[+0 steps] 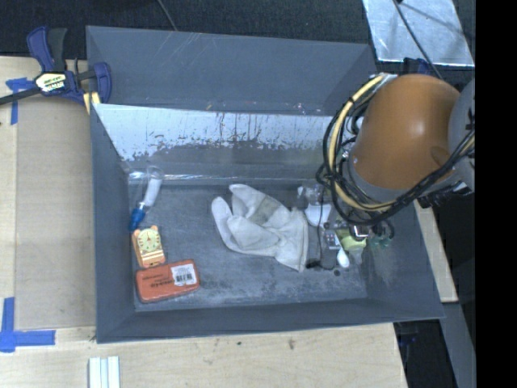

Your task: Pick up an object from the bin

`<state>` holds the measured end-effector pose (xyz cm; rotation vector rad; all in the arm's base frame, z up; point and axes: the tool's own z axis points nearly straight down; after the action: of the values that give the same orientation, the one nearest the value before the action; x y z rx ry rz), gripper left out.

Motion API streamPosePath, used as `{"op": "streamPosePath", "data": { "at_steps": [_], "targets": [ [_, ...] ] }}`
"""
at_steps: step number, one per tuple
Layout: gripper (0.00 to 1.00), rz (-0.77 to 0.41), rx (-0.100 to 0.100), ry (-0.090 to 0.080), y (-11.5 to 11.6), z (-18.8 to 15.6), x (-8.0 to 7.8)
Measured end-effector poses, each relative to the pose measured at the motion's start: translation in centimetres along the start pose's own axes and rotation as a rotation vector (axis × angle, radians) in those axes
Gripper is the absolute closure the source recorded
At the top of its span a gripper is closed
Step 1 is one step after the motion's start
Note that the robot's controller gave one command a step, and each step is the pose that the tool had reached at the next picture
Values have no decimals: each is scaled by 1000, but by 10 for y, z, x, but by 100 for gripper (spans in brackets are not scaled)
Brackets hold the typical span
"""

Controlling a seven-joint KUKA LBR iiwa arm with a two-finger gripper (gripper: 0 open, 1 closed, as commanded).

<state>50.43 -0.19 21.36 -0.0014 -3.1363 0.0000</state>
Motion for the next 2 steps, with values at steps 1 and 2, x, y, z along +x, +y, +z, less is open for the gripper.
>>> {"op": "streamPosePath", "data": {
  "at_steps": [1,2],
  "targets": [
    [0,0,0,-9,0,-4,-2],
    [0,-33,1,-16,7,45,-10]
  ]
}}
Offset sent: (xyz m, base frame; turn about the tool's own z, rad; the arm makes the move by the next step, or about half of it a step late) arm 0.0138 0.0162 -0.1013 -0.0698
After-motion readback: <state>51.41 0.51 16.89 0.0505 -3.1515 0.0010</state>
